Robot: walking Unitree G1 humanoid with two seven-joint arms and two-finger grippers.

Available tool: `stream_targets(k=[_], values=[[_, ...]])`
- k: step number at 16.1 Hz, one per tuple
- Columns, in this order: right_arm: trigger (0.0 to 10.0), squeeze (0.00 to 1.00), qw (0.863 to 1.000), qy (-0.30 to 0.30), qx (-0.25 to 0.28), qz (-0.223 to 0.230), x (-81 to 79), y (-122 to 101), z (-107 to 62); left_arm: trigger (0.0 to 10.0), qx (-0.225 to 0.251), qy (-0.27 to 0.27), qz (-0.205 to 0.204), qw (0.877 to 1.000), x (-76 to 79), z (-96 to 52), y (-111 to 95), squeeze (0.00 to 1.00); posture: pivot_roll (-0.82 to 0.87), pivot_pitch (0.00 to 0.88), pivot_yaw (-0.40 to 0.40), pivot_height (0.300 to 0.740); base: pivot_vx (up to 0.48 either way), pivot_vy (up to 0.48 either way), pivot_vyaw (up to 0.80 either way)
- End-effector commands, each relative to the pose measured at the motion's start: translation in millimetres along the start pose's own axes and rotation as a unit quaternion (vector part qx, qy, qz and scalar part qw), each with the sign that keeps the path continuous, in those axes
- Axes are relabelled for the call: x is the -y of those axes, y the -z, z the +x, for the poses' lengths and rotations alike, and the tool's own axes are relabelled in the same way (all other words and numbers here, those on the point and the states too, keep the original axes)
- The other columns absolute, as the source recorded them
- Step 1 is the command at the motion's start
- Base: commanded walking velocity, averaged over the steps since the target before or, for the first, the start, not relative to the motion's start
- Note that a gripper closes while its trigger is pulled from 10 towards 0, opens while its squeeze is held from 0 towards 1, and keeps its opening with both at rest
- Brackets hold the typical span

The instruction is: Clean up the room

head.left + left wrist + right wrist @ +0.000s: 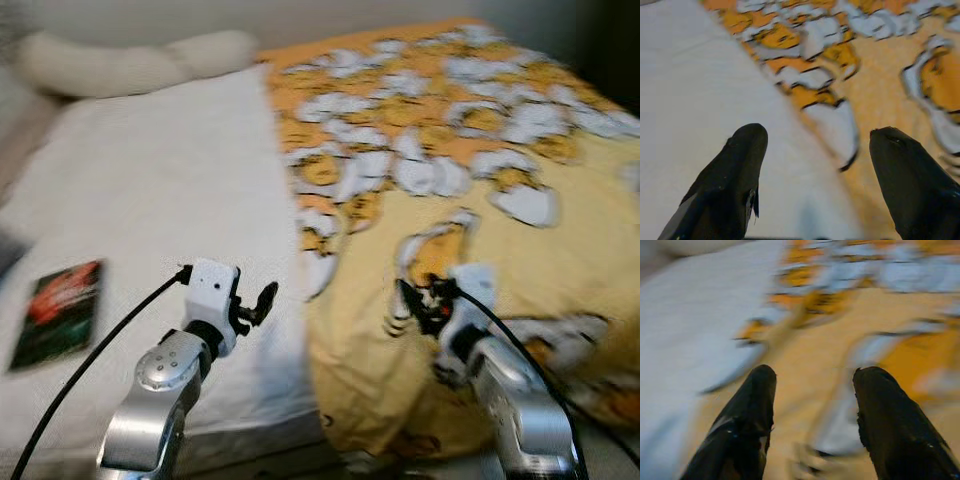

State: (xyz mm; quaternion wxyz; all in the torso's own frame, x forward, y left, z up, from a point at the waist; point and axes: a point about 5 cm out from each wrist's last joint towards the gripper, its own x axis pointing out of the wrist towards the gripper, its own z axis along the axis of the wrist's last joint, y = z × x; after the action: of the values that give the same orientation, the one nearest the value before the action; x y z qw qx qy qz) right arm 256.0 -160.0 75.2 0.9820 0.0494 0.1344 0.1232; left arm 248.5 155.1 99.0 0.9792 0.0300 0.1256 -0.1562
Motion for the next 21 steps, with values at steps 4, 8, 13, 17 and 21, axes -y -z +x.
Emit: stream_targets(k=[4, 8, 13, 17, 21], values=[[10.0, 1.0, 1.0, 0.021, 0.022, -0.002, -2.7, -6.2, -10.7, 10.0, 0.018, -0.029, 0.005, 0.999, -11.4, -9.1, -2.9, 0.0, -0.05, 0.0, 0.062, 0.74, 0.0, 0.0, -0.76], [10.0, 1.0, 0.998, 0.05, 0.016, -0.029, -3.0, -0.1, -19.6, 10.0, 0.027, -0.038, 0.029, 0.999, -18.0, -10.1, -5.2, 0.0, -0.05, 0.0, 0.065, 0.74, 0.0, -0.152, -0.57], [10.0, 0.0, 0.997, 0.07, 0.0, -0.03, -3.3, 5.8, -24.2, 10.0, 0.024, -0.035, 0.042, 0.998, -18.1, -7.1, -4.1, 0.0, -0.05, 0.0, 0.07, 0.74, 0.0, -0.328, 0.0], [10.0, 0.0, 0.996, 0.08, 0.0, -0.04, -0.1, 7.3, -26.2, 10.0, 0.024, -0.029, 0.051, 0.998, -15.6, -4.6, -5.2, 0.0, -0.06, 0.0, 0.072, 0.74, 0.0, -0.327, 0.0], [10.0, 0.0, 0.996, 0.077, 0.003, -0.038, -1.5, 6.9, -27.6, 10.0, 0.023, -0.023, 0.052, 0.998, -12.7, -4.4, -3.7, 0.0, -0.06, 0.0, 0.073, 0.74, 0.0, -0.323, 0.0]])
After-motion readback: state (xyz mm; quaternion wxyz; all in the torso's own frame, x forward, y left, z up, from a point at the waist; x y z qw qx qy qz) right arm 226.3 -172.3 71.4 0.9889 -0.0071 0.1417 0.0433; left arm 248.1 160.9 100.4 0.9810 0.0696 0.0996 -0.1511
